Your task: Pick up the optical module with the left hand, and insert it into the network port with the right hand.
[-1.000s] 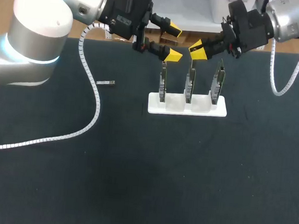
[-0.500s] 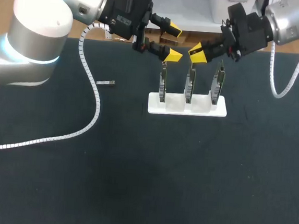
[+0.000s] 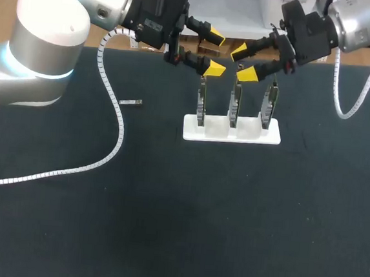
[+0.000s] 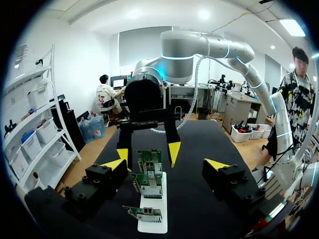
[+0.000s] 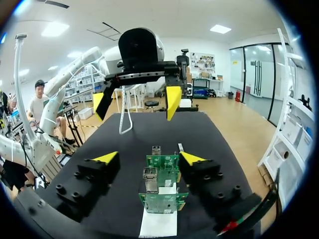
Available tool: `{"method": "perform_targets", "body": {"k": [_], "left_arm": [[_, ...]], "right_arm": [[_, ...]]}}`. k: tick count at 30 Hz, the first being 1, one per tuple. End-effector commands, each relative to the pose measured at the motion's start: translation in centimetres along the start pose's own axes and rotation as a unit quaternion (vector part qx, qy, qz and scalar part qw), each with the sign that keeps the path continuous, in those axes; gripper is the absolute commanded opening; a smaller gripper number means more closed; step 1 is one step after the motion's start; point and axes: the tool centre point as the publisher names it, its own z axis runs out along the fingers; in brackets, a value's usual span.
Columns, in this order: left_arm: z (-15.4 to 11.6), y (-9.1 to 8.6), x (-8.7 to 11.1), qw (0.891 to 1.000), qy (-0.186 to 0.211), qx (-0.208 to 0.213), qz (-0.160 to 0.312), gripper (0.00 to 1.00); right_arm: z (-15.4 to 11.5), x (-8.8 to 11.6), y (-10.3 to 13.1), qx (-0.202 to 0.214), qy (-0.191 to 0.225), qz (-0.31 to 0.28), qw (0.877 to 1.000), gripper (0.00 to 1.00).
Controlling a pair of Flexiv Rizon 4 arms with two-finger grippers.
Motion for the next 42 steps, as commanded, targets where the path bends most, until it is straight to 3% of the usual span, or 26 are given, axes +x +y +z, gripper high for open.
{"method": "perform_targets", "body": {"k": [1,7,9,11,31,42], "left_arm": [[0.0,0.0,-0.1,1.0,0.003,-0.001,-0.001,1.0],[0.0,0.0,-0.1,1.0,0.003,-0.001,-0.001,1.0],[0.0,0.0,-0.1,1.0,0.003,-0.001,-0.001,1.0],[0.0,0.0,-0.1,1.0,0.003,-0.001,-0.001,1.0],[0.0,0.0,-0.1,1.0,0.003,-0.001,-0.001,1.0],[0.0,0.0,-0.1,1.0,0.003,-0.001,-0.001,1.0]], "right_arm": [[-0.4,-0.3,0.0,0.007,-0.008,-0.001,1.0,1.0],[-1.2,-1.4,-0.3,0.016,-0.02,-0.006,1.0,1.0],[-1.4,-1.7,-0.3,0.018,-0.023,-0.01,1.0,0.45],[-1.5,-1.9,-0.2,0.016,-0.027,-0.016,0.999,0.0],[-1.5,-2.0,-0.1,0.014,-0.026,-0.017,0.999,0.0],[-0.7,0.0,0.1,0.007,-0.016,0.005,1.0,0.0]]}}
